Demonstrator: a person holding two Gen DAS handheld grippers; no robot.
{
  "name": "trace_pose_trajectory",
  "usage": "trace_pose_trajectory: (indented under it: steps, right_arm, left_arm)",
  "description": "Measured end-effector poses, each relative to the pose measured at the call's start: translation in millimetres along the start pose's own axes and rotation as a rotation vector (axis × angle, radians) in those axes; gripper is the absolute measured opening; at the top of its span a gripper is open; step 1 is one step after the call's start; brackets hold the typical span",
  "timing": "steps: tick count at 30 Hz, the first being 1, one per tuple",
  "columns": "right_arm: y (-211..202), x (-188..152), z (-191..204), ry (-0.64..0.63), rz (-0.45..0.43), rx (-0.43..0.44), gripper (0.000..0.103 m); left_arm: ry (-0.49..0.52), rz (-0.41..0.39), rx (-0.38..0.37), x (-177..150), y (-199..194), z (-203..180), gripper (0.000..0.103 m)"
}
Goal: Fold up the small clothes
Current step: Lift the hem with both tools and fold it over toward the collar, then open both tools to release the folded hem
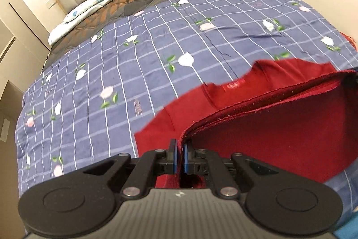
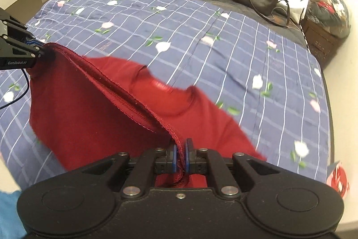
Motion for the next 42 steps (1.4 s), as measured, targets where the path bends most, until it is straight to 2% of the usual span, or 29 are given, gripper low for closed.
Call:
trace_pose_trajectory:
  steps: [5,10,20,24,26,29,31,32,34,36,42]
  right_arm:
    - [27.1,40.0,-25.8,-0.005,0.009,0.012,0.007]
    - [56.2,69.0,-41.6,-0.026,0.038,0.034,0.008]
    - [97.1,81.0,-52.1,-0.015,0.104,0.071,0.009]
    - [101.9,82.4,-52.8,0.0,0.111,0.073,0.012]
    - [102.9,82.8,-53.6,0.012,0.109,0.068,0.016]
    - [102.9,82.4,-57.0,0.039,0.106,0.052,0.022]
    - [100.4,81.9,-59.4,0.055,0.099,0.046,0.025]
    - [98.0,80.9,-60.5,0.063,0.094,0.039,0.031]
    - [92.3,78.3,-62.3,0.077,0.083,0.025,0.041]
    - [86.2,74.3,-64.2,0.096,0.074,0.013,0.055]
    - [57.1,58.3,-66.2,0.186,0.022,-0.021,0.086]
  left_arm:
    - [0.0,0.025,0.021,39.4,27.1,8.3,0.006]
    - [-0.036,0.087,0.017,60.0,54.7,16.0,0.006]
    - [-0.091,0.176,-0.008,73.9,94.2,20.1,0.006]
    - [-0.123,0.2,-0.006,75.8,102.8,20.2,0.01]
    - [-0.139,0.213,-0.007,75.8,106.6,19.2,0.015]
    - [-0.155,0.226,-0.012,75.0,109.1,17.2,0.035]
    - [-0.165,0.224,-0.012,74.7,108.2,16.0,0.054]
    - [-0.171,0.22,-0.005,74.6,107.0,16.6,0.059]
    - [-0.178,0.205,0.002,74.9,102.5,17.9,0.081]
    - [-0.188,0.184,0.001,75.1,96.0,20.4,0.09]
    - [-0.284,0.148,0.005,63.5,73.3,37.6,0.099]
Point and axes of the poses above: each gripper's, at about its wrist camera, not at the fingertips, and y roughly the way its jaws point, z to its left, x to its top, the point moved 10 cm from there along y, roughly the way its jaws point, and after that the axes turned 9 degrees about z, right-handed, at the moved point
